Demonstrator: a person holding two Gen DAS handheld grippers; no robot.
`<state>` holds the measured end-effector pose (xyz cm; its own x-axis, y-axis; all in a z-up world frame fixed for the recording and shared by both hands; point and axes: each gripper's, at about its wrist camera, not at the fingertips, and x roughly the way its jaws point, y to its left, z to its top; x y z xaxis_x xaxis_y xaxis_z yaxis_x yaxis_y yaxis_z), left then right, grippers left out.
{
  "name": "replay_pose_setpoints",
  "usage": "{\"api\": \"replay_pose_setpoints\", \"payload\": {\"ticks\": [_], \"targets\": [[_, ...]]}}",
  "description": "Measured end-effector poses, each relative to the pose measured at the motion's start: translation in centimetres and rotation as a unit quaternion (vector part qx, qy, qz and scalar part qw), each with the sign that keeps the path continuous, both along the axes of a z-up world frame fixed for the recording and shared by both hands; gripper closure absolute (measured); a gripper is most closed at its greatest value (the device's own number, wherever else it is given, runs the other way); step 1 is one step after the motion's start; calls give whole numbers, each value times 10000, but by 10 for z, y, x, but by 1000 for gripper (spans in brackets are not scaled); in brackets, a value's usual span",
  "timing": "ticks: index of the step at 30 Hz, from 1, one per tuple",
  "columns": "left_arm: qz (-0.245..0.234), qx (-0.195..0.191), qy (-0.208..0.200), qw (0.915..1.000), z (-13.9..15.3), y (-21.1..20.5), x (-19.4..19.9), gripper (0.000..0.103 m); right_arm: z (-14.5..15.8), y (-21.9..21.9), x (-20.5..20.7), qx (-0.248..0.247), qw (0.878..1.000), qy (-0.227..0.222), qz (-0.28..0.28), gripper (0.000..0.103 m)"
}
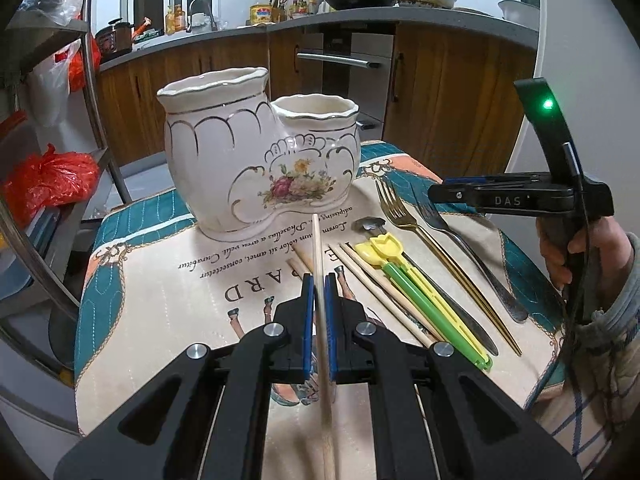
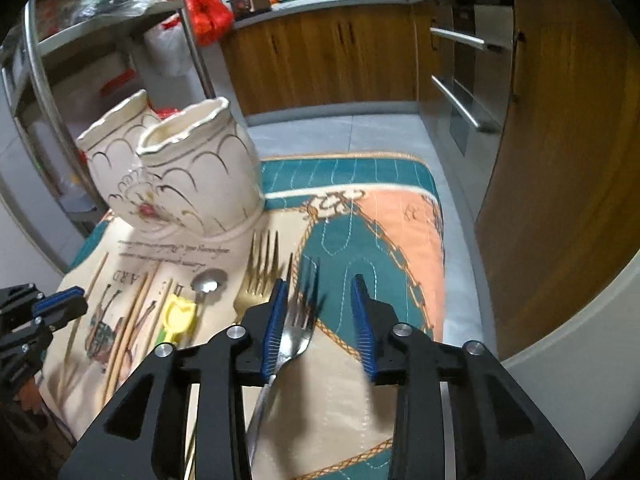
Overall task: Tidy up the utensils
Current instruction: 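Close the right tool on the silver fork, then lift the chopstick with the left tool while the right tool lifts the silver fork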
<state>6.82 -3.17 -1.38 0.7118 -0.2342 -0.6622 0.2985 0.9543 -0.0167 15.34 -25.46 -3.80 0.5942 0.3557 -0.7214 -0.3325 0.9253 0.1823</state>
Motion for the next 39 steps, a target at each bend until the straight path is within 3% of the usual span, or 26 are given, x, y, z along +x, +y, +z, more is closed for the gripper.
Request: {"api": "replay_pose_setpoints", "payload": {"ticks": [8, 10, 13, 18, 24, 28, 34, 36, 39], "targets": [[8, -16, 22, 10000, -1, 3, 1, 98, -12, 3, 18, 388, 9983, 391, 208, 63], [15, -8, 31, 10000, -1, 3, 2, 98, -12, 4, 20, 399, 9980, 422, 244, 80], [23, -7, 22, 10000, -1, 3, 2, 97, -8, 8, 15, 392, 9981, 337, 341, 94], [76, -104, -48, 9999, 1, 8, 2, 98, 6, 16, -5, 113, 9985, -190, 493, 99], [109, -206, -188, 9996, 6, 13, 0, 98, 47, 16, -41, 4, 9901, -1290, 551, 99], [116, -286, -355, 9989, 13, 18, -3, 98, 73, 22, -74, -351, 9725, -2226, 596, 99], [167, -276, -653, 9973, 21, 24, -7, 98, 91, 29, -95, -640, 9532, -2897, 576, 99], [165, -208, -469, 9985, 18, 24, -3, 98, 92, 30, -96, -695, 9503, -2990, 526, 99], [-7, -128, 132, 9998, 6, 20, 4, 97, 96, 29, -98, -605, 9474, -3111, 443, 99]]}}
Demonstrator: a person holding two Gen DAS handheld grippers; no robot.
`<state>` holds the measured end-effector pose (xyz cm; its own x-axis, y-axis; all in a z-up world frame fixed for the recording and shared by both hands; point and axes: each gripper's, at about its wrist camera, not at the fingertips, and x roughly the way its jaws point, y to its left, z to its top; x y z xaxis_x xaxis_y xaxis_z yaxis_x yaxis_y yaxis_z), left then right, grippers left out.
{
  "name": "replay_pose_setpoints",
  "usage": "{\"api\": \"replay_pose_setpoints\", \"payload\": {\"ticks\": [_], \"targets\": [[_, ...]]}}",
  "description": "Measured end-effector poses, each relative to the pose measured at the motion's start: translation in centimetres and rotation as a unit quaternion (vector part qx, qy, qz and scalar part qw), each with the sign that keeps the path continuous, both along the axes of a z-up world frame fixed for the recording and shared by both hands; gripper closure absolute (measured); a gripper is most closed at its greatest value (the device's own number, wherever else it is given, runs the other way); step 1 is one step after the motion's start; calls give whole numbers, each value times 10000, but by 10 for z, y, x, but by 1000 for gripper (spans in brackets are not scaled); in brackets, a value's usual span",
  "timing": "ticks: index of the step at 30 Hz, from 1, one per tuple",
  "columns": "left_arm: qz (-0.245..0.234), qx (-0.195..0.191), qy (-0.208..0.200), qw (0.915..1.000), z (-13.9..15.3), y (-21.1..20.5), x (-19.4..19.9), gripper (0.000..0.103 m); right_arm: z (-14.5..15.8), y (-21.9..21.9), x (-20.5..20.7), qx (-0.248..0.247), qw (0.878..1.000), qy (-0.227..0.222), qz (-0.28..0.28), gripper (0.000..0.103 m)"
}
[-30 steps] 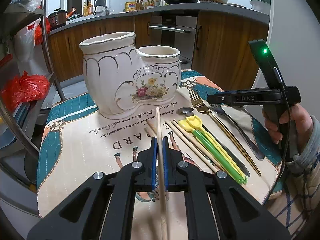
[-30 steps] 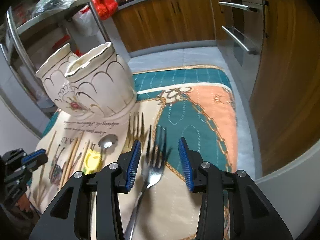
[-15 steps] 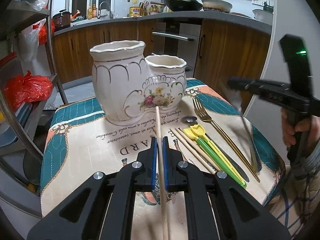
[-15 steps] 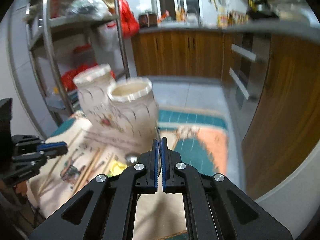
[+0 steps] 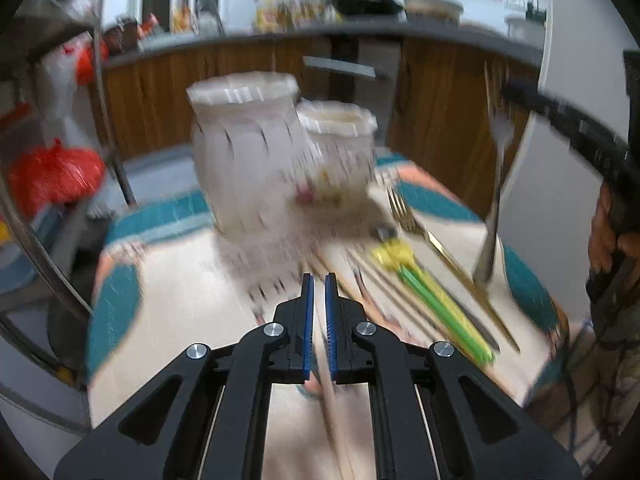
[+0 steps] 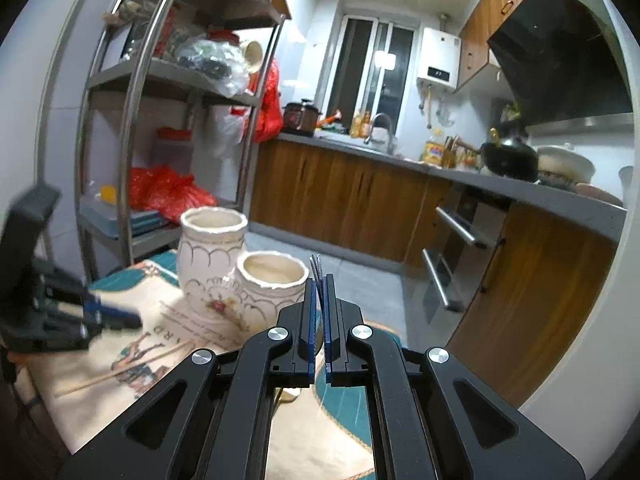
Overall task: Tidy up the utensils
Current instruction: 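Lift the chopstick with the left tool while the right tool lifts the silver fork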
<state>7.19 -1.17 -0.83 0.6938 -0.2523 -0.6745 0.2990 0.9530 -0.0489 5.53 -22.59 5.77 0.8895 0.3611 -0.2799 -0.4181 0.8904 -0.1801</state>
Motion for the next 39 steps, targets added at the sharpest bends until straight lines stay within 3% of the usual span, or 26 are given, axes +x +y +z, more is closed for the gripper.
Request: {"api": "replay_pose_setpoints", "payload": {"ticks": [3, 6, 8, 10, 12, 14, 15, 16, 19, 21, 26, 32, 39], "targets": [[-28, 425, 119, 9990, -8, -7, -3, 97, 4, -1, -3, 91, 9999, -72, 3, 100], [-27, 586, 430, 9973, -18, -8, -1, 95, 5, -1, -6, 119, 9998, -151, -4, 100], [-68, 633, 527, 9966, -23, -8, -2, 89, 5, 0, -8, 131, 9997, -185, -19, 100], [-87, 695, 600, 9957, -26, -9, -3, 74, 7, 0, -10, 139, 9996, -228, -18, 100], [-83, 718, 659, 9952, -30, -9, -2, 71, 7, 0, -11, 153, 9996, -251, -20, 100], [-65, 688, 708, 9951, -33, -9, -1, 71, 8, 0, -13, 175, 9994, -294, -31, 100], [-64, 645, 690, 9955, -33, -8, -1, 78, 9, 0, -14, 187, 9993, -327, -43, 100], [-77, 618, 684, 9957, -33, -8, -1, 95, 11, 0, -15, 204, 9992, -349, -44, 100], [-116, 581, 647, 9961, -32, -7, 0, 97, 16, 2, -17, 226, 9989, -396, -70, 100], [-201, 460, 451, 9977, -26, -5, -4, 97, 19, 4, -16, 215, 9989, -409, -97, 100], [-367, -30, -471, 9982, 8, 6, -15, 97, 37, 10, -8, 301, 9981, -522, -143, 100], [-195, -475, -1625, 9854, 61, 18, -7, 97, 59, 18, 7, 515, 9959, -727, -134, 100], [62, -986, -2173, 9711, 109, 29, 39, 97, 70, 26, 37, 749, 9932, -881, -134, 100]]}}
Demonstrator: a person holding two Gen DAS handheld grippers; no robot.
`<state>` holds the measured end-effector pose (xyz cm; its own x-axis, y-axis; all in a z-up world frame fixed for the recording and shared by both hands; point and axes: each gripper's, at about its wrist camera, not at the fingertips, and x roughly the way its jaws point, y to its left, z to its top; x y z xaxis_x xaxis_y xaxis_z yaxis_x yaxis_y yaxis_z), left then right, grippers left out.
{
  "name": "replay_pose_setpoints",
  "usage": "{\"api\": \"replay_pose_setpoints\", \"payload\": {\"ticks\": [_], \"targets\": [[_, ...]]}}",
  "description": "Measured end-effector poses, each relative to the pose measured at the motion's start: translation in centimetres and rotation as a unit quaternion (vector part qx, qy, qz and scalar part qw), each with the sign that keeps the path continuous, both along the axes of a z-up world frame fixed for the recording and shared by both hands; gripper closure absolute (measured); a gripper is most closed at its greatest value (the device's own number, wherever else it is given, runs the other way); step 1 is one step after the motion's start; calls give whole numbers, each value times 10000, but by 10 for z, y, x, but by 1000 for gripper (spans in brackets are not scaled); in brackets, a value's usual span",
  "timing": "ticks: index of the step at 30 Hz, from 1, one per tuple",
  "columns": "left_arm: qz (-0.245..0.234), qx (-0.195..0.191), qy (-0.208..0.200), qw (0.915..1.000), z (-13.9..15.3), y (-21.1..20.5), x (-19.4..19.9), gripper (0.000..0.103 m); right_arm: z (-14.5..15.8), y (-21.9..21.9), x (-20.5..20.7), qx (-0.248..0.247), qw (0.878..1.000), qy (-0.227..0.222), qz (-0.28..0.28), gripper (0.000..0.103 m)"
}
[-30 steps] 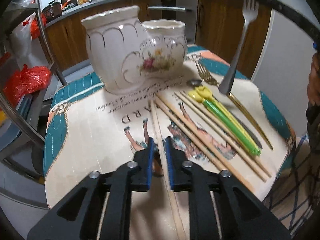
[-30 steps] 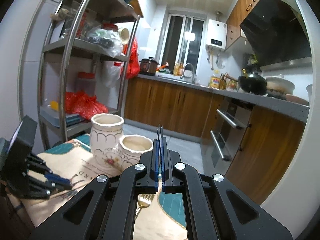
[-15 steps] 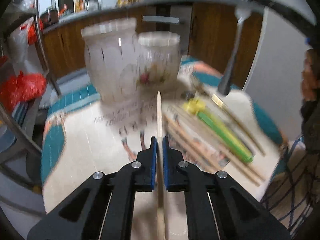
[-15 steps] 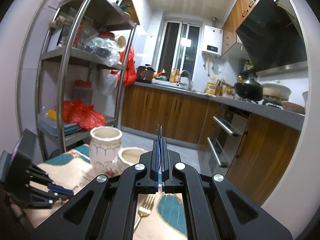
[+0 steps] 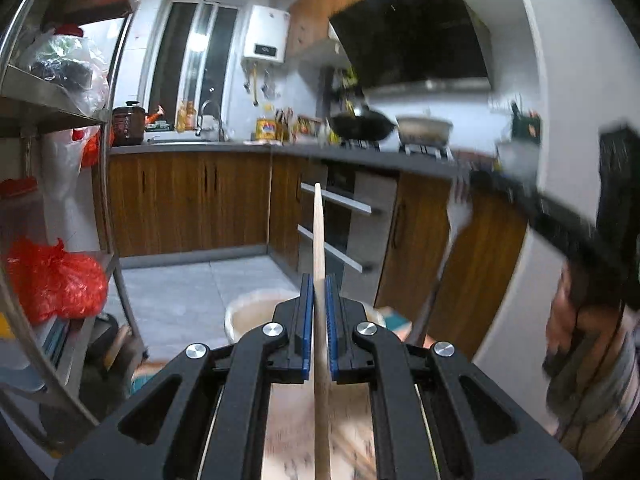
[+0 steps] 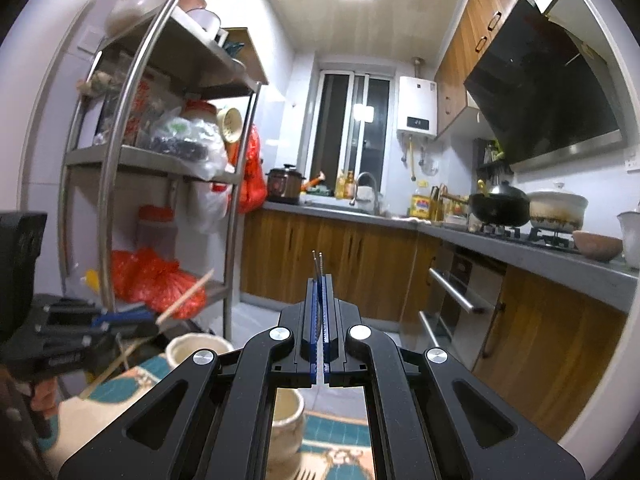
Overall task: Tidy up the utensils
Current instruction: 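Lift the chopstick with the left tool while the right tool lifts the silver fork, then drop the chopstick into the tall cup while the right tool drops the fork in the short cup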
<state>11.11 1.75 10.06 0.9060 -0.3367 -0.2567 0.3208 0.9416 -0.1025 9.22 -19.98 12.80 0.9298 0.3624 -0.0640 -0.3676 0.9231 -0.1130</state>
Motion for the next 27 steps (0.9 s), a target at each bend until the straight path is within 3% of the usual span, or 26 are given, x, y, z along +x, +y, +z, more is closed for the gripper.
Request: {"api": "replay_pose_setpoints", "payload": {"ticks": [8, 12, 15, 27], "targets": [[388, -677, -129, 9969, 6, 13, 76, 97, -6, -3, 39, 341, 9989, 35, -325, 100], [715, -433, -344, 9959, 1, 5, 97, 97, -20, 0, 57, 323, 9981, 221, -466, 100], [839, -333, -267, 9956, -11, 2, 107, 97, -30, 5, 65, 183, 9981, 338, -490, 100], [1000, 80, -96, 9949, -44, -1, 84, 97, -62, 26, 83, -263, 9960, 838, -138, 100]]}}
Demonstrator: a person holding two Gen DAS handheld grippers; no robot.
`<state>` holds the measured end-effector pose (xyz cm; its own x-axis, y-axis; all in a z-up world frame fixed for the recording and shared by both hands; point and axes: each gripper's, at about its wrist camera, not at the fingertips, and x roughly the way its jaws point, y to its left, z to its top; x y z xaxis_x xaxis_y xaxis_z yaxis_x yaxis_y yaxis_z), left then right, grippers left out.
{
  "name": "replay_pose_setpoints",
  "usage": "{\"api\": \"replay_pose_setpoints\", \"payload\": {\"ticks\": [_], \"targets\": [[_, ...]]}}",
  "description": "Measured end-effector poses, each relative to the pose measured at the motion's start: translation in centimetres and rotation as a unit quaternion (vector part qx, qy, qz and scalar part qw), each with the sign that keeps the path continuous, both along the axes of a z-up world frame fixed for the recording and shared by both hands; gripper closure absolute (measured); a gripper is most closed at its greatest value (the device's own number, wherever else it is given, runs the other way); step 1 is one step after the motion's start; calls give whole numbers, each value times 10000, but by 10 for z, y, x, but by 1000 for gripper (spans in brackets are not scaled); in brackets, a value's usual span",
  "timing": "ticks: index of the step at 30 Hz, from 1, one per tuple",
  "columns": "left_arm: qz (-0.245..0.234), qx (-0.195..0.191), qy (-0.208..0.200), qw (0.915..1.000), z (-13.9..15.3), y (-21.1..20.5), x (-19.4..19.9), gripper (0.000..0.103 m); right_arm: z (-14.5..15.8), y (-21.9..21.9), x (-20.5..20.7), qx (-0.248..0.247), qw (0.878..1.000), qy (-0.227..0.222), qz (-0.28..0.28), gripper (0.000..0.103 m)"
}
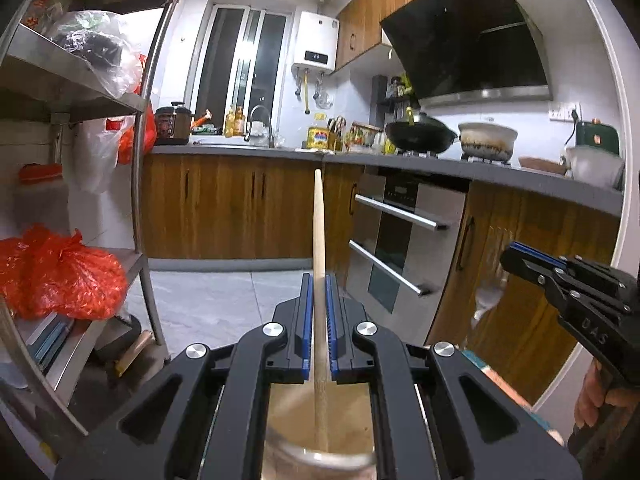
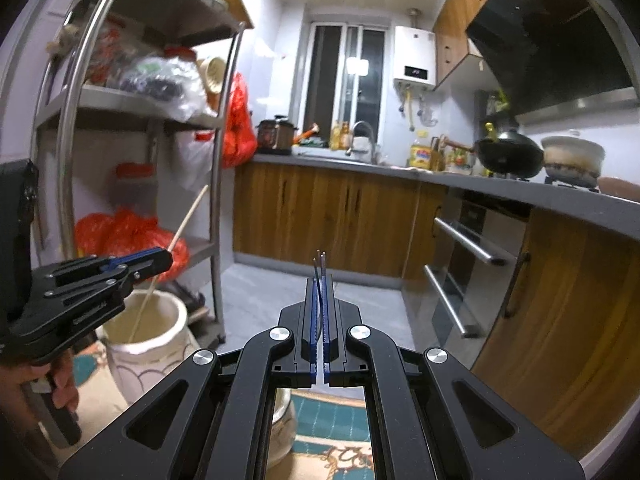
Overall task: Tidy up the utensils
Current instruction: 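Drop the chopstick into the tall cup while the right tool drops the fork in the short cup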
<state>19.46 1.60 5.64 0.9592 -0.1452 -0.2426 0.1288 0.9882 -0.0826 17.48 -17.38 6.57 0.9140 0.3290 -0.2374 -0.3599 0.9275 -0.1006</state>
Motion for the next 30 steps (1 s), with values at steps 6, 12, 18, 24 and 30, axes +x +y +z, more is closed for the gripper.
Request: {"api": "replay_pose_setpoints", "payload": {"ticks": [6, 12, 18, 24, 30], "targets": [[18, 127, 182, 9998, -13, 1, -5, 97, -8, 9, 0, -219, 9997, 0, 69, 100], [-47, 68, 171, 9998, -18, 4, -8, 97, -13, 12, 2, -288, 9995, 63, 71, 100], [33, 260, 10, 9997, -17, 0, -14, 96, -14, 12, 4, -242, 9996, 91, 64, 100], [138, 225, 39, 9996, -16, 2, -13, 82, -16, 8, 9, -202, 9997, 154, -44, 100], [236, 180, -59, 9995, -13, 4, -16, 58, -18, 2, 16, -167, 9993, 266, -223, 100]]}}
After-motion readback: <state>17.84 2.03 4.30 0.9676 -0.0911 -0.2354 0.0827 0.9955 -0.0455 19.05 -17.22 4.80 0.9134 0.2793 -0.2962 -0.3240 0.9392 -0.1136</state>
